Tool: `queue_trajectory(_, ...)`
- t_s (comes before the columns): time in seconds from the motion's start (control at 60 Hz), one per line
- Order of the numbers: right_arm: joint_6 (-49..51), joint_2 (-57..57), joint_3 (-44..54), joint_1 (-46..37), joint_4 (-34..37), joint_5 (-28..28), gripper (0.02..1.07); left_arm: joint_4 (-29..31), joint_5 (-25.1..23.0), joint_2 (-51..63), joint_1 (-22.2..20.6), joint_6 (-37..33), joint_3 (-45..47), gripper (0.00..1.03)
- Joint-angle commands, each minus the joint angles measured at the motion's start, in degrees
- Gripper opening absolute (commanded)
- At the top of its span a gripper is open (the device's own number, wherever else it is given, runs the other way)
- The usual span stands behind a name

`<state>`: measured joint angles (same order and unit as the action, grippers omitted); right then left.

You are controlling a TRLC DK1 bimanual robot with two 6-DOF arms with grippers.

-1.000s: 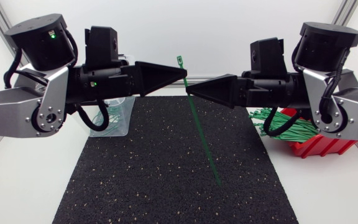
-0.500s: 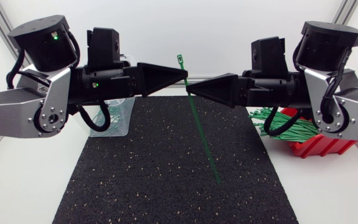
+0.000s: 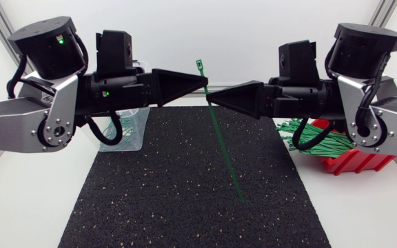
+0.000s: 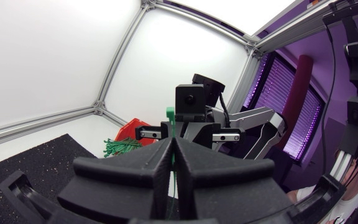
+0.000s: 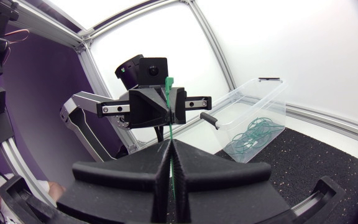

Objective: Take a green cable tie from the red box, thread the tail through the head to close it, then place it in the transparent bin on the left.

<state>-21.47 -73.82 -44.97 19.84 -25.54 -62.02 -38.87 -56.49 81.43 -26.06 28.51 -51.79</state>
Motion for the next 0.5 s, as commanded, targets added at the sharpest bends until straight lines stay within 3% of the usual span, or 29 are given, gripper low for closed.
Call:
queue_trajectory(0.0, -1.64, -0.71, 1.03, 0.64, -0.56, 0.76, 0.08, -1.21, -0.02, -0.13, -0.21, 0.93, 0.81, 0.04)
queue_trajectory(0.483, -1.46, -2.29, 0.67, 2.84, -0.48, 1.55, 0.08, -1.21, -0.02, -0.66, -0.13, 1.11, 0.90, 0.04)
